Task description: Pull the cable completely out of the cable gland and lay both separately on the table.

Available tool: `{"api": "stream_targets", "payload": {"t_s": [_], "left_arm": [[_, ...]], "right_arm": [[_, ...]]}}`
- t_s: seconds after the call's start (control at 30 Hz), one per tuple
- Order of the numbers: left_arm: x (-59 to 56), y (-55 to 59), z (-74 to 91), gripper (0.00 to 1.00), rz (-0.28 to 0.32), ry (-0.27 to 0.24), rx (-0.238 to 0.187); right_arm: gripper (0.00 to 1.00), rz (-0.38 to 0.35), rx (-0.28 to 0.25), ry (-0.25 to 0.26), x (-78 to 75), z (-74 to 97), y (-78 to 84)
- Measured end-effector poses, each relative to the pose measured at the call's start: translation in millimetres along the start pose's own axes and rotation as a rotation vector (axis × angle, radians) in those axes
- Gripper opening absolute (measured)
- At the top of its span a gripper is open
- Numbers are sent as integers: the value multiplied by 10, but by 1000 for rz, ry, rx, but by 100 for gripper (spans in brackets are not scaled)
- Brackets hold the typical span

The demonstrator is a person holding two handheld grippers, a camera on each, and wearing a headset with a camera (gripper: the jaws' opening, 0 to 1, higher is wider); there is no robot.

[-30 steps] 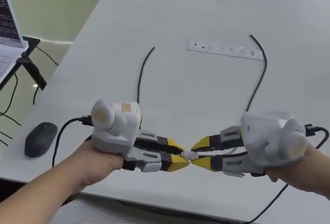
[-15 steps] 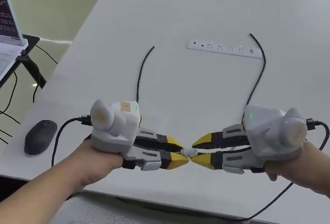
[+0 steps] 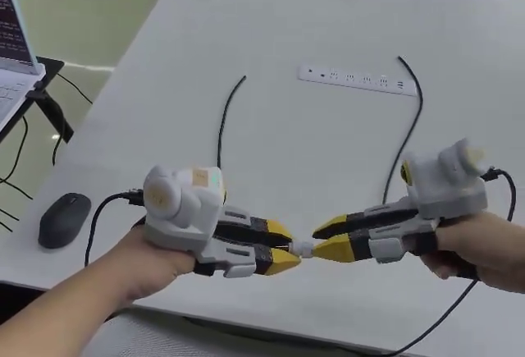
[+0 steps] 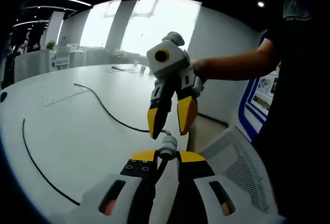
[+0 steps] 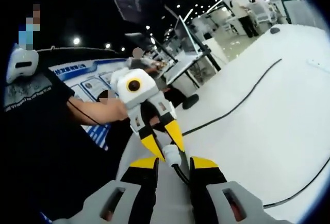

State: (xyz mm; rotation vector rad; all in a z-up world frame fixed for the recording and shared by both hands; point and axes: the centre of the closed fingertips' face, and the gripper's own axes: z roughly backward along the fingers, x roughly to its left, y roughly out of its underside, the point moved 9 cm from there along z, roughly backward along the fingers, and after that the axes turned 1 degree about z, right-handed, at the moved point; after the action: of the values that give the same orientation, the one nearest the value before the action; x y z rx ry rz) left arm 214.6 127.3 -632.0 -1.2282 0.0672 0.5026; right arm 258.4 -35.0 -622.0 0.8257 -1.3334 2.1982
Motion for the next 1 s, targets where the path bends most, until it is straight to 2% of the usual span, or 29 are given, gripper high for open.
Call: {"api": "stream_targets", "payload": {"t_s": [0.03, 0.1, 0.13, 0.2, 0.33, 0.4, 0.47, 0.6, 0.8, 0.93, 1.0], "left_arm": [[-2, 1, 0, 15, -9, 0, 3], [-2, 2, -2, 15, -13, 1, 9], [-2, 2, -3, 15, -14, 1, 9], [-4, -5, -4, 15, -22, 0, 10], [0, -14, -10, 15, -29, 1, 16], [4, -21, -12, 15, -31, 2, 16], [2, -34, -11, 15, -31, 2, 15], [7, -39, -20, 15, -35, 3, 21], [7, -49, -46, 15, -36, 6, 27], [4, -45, -62, 15, -39, 5, 32], [5, -42, -61, 15, -34, 5, 36]], "right_arm": [[19, 12, -2, 3, -33, -13, -3], [18, -48, 10, -48, -14, -30, 15], [17, -56, 8, -56, -23, -34, 15], [17, -58, 7, -50, -52, -40, 16], [14, -92, 25, -90, -51, -43, 37], [14, -85, 28, -87, -52, -41, 43], [14, -124, -3, -109, -57, -36, 34], [12, -142, -23, -126, -85, -22, 42], [13, -152, -17, -148, -96, -26, 68], [9, -157, -4, -153, -107, -34, 69], [9, -121, 3, -147, -95, -37, 65]]}}
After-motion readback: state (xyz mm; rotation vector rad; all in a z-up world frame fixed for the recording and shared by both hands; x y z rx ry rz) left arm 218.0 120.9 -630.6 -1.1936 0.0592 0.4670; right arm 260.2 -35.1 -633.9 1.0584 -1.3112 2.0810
